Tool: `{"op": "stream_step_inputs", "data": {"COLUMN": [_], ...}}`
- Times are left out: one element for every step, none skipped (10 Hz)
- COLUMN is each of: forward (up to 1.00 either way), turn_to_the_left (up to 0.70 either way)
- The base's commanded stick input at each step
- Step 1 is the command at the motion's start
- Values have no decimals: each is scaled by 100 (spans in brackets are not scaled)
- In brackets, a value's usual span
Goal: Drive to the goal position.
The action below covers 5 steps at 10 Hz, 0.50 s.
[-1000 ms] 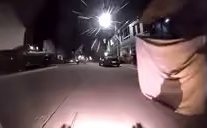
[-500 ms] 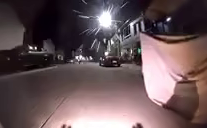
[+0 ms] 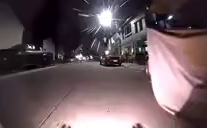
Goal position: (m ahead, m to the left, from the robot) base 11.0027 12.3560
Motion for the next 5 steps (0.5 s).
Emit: {"op": "stream_step_inputs", "data": {"forward": [60,60,60,60,60], "turn_to_the_left": [0,0,0,0,0]}}
